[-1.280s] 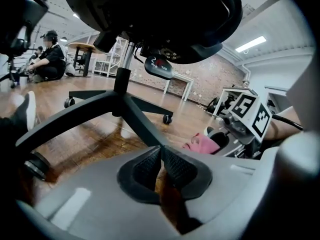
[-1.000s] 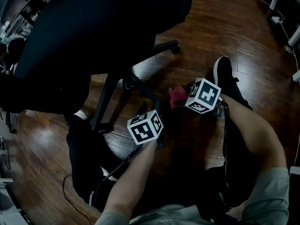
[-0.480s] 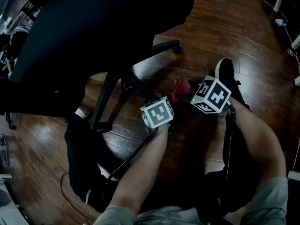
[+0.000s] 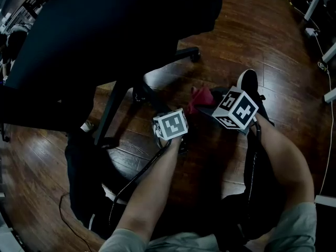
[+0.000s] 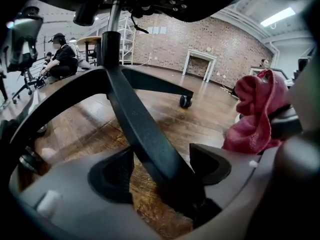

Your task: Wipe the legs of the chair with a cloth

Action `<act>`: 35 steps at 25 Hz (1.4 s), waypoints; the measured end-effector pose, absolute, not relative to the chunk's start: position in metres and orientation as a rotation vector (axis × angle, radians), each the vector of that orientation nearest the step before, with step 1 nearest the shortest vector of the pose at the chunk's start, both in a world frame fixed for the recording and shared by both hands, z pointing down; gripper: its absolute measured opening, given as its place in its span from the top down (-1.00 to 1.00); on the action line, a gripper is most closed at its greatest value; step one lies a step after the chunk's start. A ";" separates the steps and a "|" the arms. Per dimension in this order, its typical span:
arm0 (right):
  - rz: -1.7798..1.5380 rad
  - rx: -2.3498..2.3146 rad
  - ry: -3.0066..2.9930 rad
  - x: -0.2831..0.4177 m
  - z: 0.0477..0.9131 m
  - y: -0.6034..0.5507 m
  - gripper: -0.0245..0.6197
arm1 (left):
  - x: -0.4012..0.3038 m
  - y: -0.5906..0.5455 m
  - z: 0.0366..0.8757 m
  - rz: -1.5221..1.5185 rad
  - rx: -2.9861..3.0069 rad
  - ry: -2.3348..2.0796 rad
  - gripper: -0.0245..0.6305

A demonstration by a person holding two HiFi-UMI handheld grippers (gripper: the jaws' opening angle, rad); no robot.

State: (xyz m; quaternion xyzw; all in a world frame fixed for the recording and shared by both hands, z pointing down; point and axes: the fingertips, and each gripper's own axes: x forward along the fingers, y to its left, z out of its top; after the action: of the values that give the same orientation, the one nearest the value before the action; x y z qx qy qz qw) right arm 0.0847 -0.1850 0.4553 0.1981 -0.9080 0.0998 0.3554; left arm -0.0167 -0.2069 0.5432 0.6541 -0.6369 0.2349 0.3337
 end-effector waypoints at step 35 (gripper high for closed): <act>0.228 0.444 -2.319 0.060 0.457 -0.179 0.54 | -0.042 -0.207 0.547 0.873 1.880 -1.492 -0.19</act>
State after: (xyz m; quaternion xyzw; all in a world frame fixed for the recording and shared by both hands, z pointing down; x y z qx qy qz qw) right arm 0.0605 -0.1786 0.4573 0.1735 -0.9062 0.0893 0.3752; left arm -0.0420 -0.2066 0.5471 0.7045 -0.5593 0.3270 0.2898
